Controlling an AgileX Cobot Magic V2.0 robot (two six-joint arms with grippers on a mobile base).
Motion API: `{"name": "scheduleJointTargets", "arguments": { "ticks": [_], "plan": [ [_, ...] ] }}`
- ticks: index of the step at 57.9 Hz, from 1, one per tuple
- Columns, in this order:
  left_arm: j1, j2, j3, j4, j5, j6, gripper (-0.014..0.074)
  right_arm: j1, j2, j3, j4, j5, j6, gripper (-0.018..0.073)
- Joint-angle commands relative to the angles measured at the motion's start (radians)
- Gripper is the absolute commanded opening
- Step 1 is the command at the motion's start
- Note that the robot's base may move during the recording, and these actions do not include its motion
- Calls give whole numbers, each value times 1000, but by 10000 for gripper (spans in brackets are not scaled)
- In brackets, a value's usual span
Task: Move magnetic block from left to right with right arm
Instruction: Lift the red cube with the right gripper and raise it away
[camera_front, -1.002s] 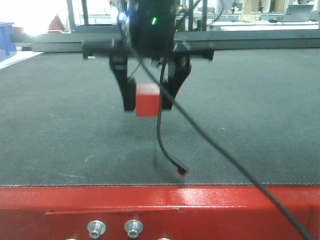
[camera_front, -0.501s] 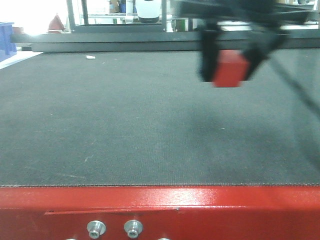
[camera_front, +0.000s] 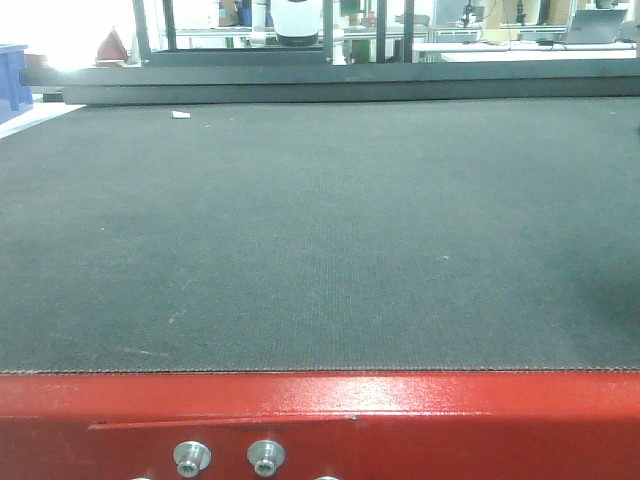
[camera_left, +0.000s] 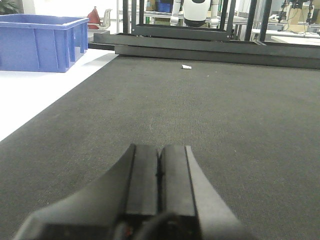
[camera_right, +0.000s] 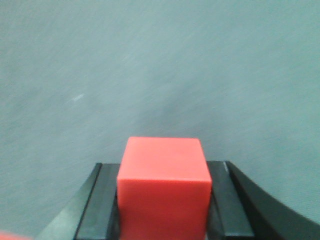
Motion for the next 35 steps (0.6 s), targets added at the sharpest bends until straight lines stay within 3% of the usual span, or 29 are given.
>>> {"name": "scheduleJointTargets", "arguments": {
  "ticks": [1, 14, 35],
  "plan": [
    [2, -12, 8, -3, -81, -7, -126, -48, -104, 51, -12, -192, -44, 329],
    [2, -12, 8, -3, -81, -7, -126, -92, -306, 176, 15, -290, -44, 329],
    [2, -12, 8, -3, -81, -7, -126, -92, -621, 245, 18, -246, -44, 329]
  ]
}}
